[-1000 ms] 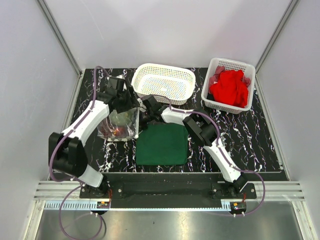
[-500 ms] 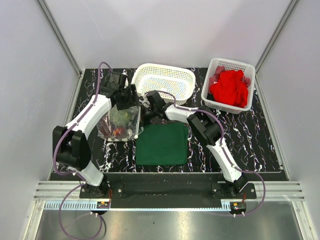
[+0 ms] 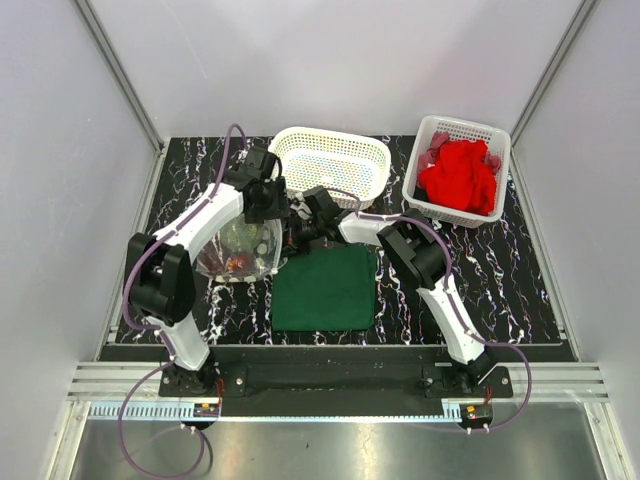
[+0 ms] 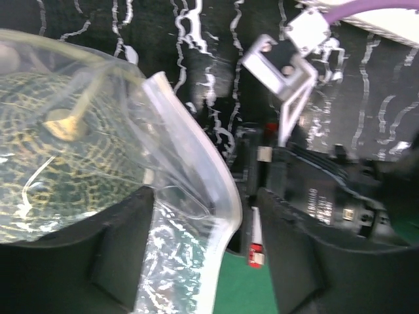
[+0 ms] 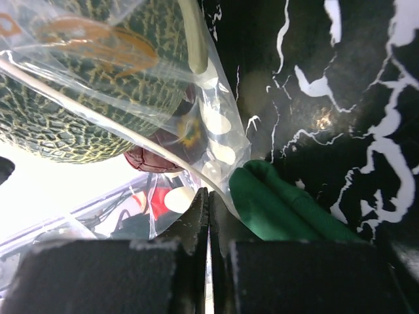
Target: Open the zip-top bag and remove the fake food
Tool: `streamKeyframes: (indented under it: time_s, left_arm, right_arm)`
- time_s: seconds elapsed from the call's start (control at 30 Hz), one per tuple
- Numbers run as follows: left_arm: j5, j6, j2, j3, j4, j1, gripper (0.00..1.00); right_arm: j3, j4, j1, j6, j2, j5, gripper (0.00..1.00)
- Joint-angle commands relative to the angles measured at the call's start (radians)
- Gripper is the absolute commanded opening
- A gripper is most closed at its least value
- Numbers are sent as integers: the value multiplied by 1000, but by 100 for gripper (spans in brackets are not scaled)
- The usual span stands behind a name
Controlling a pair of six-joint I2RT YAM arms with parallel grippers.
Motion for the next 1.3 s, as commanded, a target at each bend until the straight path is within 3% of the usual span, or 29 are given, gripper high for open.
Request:
streamKeyframes:
  time_s: [0.0, 0.07, 0.1, 0.2, 0.43, 0.57, 0.87, 1.07, 1.27]
  left_arm:
    - [-99, 62, 19, 76, -30, -3, 50]
    - [-114, 70, 24, 92, -50, -3, 32]
    - [-115, 79, 21, 92, -50, -3, 18]
    - [-108, 96, -2, 101, -63, -3, 1]
    - [-27, 99, -76, 171, -145, 2, 0]
    - [87, 26, -113, 216, -154, 25, 0]
    - [87, -73, -211, 179, -125, 111, 0]
    - [281, -111, -292, -8, 33, 152, 0]
    - [337, -139, -332, -63, 94, 152, 0]
  right_arm:
    - [2, 62, -3, 17, -76, 6, 0]
    - [7, 60, -4, 17, -79, 9, 0]
    - [10, 60, -3, 17, -80, 9, 0]
    - [16, 56, -4, 8, -91, 16, 0]
    - [87, -53, -3, -107, -129, 20, 4]
    - [163, -276, -3, -242, -157, 35, 8]
    - [442, -659, -7, -442, -133, 181, 20]
    - [562, -678, -24, -414, -106, 229, 25]
    - [737, -710, -24, -400, -57, 233, 28]
